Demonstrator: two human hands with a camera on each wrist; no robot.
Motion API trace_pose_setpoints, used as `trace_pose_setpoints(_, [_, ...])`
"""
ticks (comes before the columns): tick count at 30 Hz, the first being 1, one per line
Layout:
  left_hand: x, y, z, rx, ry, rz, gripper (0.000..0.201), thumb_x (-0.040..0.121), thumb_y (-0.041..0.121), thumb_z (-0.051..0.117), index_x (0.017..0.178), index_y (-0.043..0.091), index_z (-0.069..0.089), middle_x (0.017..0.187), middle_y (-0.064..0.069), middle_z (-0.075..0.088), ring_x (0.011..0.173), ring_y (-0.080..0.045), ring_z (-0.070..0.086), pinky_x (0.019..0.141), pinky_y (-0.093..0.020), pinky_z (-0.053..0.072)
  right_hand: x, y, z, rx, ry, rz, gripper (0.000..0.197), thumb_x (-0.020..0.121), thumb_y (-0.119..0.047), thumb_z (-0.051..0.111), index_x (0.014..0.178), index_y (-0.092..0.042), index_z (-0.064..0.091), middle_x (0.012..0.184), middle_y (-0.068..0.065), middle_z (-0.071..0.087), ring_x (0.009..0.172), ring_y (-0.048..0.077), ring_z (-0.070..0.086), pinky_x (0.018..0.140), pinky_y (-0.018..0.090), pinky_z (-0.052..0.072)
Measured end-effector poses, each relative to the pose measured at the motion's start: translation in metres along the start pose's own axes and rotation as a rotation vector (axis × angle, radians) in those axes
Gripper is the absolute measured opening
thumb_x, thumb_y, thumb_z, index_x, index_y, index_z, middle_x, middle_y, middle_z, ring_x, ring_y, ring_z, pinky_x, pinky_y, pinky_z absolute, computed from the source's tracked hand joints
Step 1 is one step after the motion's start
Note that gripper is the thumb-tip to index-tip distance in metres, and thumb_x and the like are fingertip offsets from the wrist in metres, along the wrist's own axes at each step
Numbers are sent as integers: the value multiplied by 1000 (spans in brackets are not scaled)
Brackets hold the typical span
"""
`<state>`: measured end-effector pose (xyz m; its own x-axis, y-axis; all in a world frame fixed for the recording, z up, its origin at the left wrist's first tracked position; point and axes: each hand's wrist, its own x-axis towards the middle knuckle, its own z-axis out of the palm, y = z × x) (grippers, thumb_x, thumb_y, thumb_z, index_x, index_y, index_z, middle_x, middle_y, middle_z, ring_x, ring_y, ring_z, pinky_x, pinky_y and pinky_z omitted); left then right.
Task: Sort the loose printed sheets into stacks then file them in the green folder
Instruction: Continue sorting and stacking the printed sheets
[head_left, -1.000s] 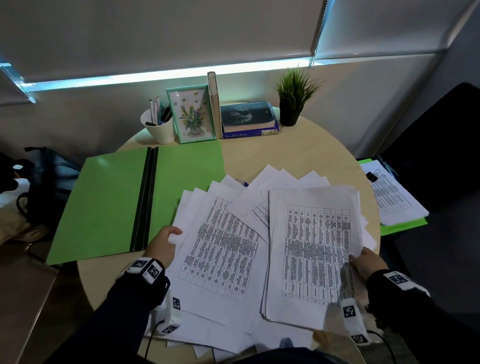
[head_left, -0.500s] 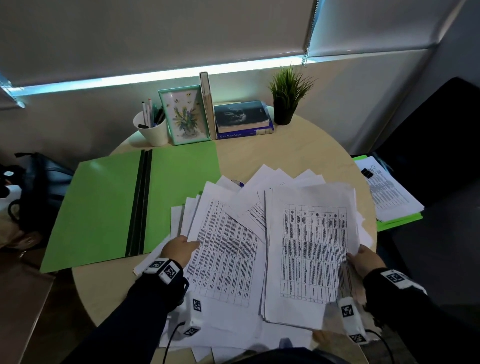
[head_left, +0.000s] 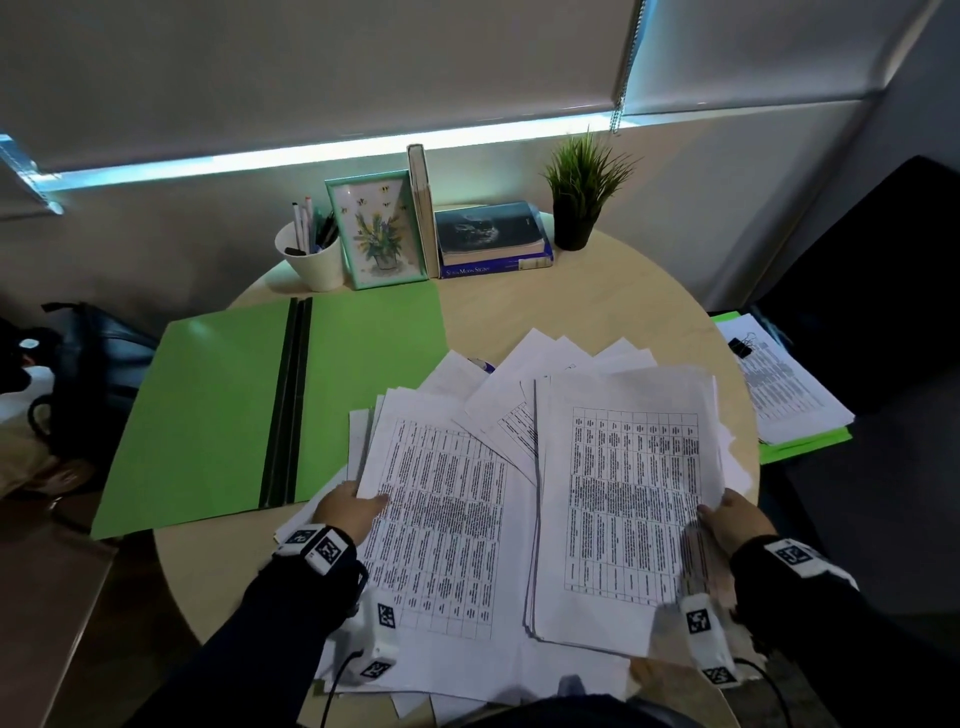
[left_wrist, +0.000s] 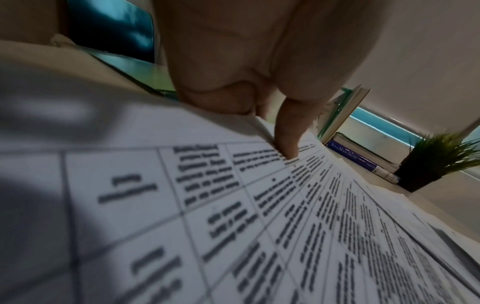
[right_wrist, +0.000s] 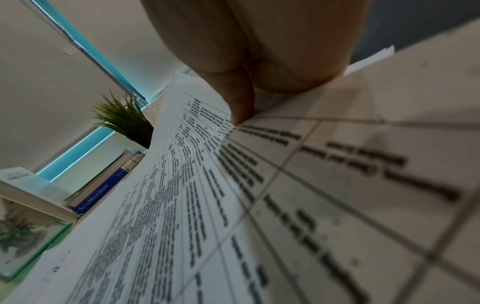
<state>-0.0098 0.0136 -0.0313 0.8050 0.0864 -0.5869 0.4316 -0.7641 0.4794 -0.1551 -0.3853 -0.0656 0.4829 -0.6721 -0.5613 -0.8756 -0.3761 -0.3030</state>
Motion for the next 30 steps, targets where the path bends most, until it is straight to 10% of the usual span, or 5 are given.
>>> trace_pose_setpoints(20, [-27, 34, -114, -307, 601, 320, 26, 94, 21, 53, 113, 3, 54, 115, -17, 62, 103, -34, 57, 82, -34, 40, -27, -28, -4, -75, -15, 16, 39, 94, -13, 47, 124, 11, 46, 132, 29, 50, 120, 38, 50, 96, 34, 39])
trace_pose_setpoints(30, [-54, 92, -86, -460, 222, 508, 17, 89, 26, 61, 105, 21, 63, 94, 6, 68, 90, -17, 61, 81, -31, 47, -55, -75, -3, 164, 24, -100, 39, 93, -14, 52, 125, 6, 49, 129, 25, 55, 117, 38, 52, 93, 35, 40])
